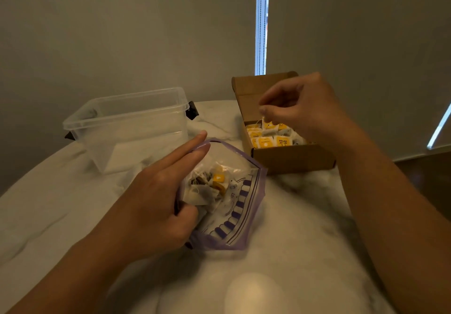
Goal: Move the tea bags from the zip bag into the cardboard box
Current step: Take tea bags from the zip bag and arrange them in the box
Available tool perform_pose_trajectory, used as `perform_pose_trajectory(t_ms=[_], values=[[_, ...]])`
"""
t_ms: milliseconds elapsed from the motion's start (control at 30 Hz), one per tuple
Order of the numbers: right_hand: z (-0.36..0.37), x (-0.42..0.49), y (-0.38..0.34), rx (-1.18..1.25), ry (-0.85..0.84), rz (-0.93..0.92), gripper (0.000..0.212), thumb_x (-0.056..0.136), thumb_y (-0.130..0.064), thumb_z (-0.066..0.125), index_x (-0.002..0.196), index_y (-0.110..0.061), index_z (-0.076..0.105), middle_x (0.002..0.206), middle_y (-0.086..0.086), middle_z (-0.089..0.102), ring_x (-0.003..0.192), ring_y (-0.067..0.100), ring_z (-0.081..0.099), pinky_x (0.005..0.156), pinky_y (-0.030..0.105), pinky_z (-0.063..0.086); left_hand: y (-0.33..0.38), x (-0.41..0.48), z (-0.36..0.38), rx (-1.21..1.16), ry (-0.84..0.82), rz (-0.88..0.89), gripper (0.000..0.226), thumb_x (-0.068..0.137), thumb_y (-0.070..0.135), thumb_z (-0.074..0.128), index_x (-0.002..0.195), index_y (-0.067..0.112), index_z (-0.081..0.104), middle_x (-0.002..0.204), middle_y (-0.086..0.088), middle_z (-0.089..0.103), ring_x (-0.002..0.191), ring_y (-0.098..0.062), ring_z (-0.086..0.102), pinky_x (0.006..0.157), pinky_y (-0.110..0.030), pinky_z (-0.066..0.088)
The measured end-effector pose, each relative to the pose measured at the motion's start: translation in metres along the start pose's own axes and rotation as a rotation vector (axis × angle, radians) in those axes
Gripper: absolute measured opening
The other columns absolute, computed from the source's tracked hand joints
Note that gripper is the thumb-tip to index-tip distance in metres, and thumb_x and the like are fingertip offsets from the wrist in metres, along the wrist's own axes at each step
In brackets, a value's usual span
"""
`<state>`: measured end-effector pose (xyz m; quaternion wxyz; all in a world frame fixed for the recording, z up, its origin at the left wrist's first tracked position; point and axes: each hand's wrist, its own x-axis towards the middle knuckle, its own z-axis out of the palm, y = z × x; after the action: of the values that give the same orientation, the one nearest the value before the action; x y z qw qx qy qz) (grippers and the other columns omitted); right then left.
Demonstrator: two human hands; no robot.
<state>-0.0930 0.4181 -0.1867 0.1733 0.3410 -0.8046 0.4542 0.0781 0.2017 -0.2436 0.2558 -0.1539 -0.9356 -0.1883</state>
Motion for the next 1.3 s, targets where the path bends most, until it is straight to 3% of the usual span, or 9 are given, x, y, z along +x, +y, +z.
perform_pose_trajectory(t_ms=[200,333,433,600,700,900,1067,1167,1300], values=[[0.002,-0.040,-0.047,0.331,-0.322,-0.105,0.018,0.080,-0.010,0.075,0.097,-0.010,0.072,0.084,0.001,0.074,0.077,0.014,0.073,0.070,0.027,0.059,-0.001,0.002,-0.001,0.003,-0.011,-0.015,0.082,0.071,0.019,0.054,0.152,0.019,0.038,0.160,0.016,0.027,0.129,-0.015,0.031,0.080,-0.001,0.041],[0.030,-0.057,-0.059,0.044,-0.537,-0.198,0.019,0.083,-0.015,0.074,0.101,-0.019,0.074,0.092,-0.008,0.073,0.083,0.001,0.069,0.077,0.022,0.058,0.001,0.003,-0.002,0.009,-0.009,-0.001,0.081,0.072,0.017,0.055,0.152,0.018,0.038,0.160,0.014,0.028,0.122,-0.023,0.033,0.081,-0.006,0.046],[0.054,-0.063,-0.059,-0.196,-0.571,-0.281,0.023,0.086,-0.016,0.071,0.108,-0.022,0.072,0.099,-0.006,0.072,0.087,0.006,0.067,0.078,0.024,0.057,-0.001,0.003,-0.001,-0.003,-0.014,0.001,0.083,0.070,0.012,0.057,0.151,0.015,0.040,0.160,0.011,0.030,0.120,-0.023,0.025,0.085,-0.007,0.043],[0.090,-0.066,-0.055,-0.471,-0.566,-0.342,0.016,0.090,-0.016,0.065,0.105,-0.022,0.066,0.099,0.002,0.063,0.085,0.020,0.062,0.068,0.031,0.052,-0.001,0.002,-0.001,0.032,-0.015,-0.008,0.083,0.069,0.013,0.057,0.150,0.016,0.041,0.160,0.012,0.030,0.116,-0.029,0.033,0.074,-0.002,0.039],[0.098,-0.065,-0.056,-0.494,-0.567,-0.383,0.010,0.091,-0.016,0.063,0.101,-0.017,0.067,0.099,0.005,0.063,0.083,0.021,0.060,0.064,0.029,0.044,0.000,0.002,-0.001,0.032,-0.008,-0.011,0.083,0.068,0.014,0.056,0.150,0.016,0.041,0.160,0.013,0.030,0.117,-0.031,0.036,0.078,-0.020,0.050],[0.099,-0.064,-0.055,-0.511,-0.616,-0.431,0.019,0.093,-0.017,0.060,0.109,-0.013,0.069,0.111,0.008,0.063,0.097,0.023,0.062,0.081,0.033,0.052,-0.001,0.002,0.000,0.013,-0.023,-0.010,0.082,0.068,0.011,0.055,0.149,0.013,0.042,0.160,0.011,0.030,0.117,-0.031,0.035,0.074,0.003,0.037],[0.095,-0.065,-0.054,-0.542,-0.602,-0.440,0.019,0.094,-0.012,0.058,0.110,-0.013,0.068,0.108,0.007,0.064,0.098,0.023,0.061,0.076,0.030,0.049,-0.002,0.001,-0.001,0.039,-0.016,-0.002,0.082,0.069,0.014,0.056,0.150,0.015,0.041,0.160,0.014,0.029,0.116,-0.030,0.038,0.075,-0.007,0.041],[0.083,-0.062,-0.054,-0.540,-0.643,-0.387,0.021,0.096,-0.015,0.056,0.115,-0.016,0.066,0.110,0.004,0.063,0.096,0.020,0.061,0.075,0.025,0.048,-0.001,0.001,-0.002,0.044,0.000,0.003,0.082,0.068,0.013,0.056,0.149,0.015,0.043,0.159,0.012,0.031,0.114,-0.031,0.036,0.079,-0.025,0.051],[0.068,-0.060,-0.052,-0.554,-0.715,-0.351,0.023,0.092,-0.014,0.061,0.114,-0.017,0.067,0.110,0.004,0.064,0.096,0.019,0.062,0.081,0.034,0.055,0.000,0.001,-0.003,0.044,0.008,0.007,0.080,0.069,0.014,0.056,0.148,0.014,0.044,0.159,0.011,0.033,0.115,-0.031,0.034,0.075,-0.024,0.052]])
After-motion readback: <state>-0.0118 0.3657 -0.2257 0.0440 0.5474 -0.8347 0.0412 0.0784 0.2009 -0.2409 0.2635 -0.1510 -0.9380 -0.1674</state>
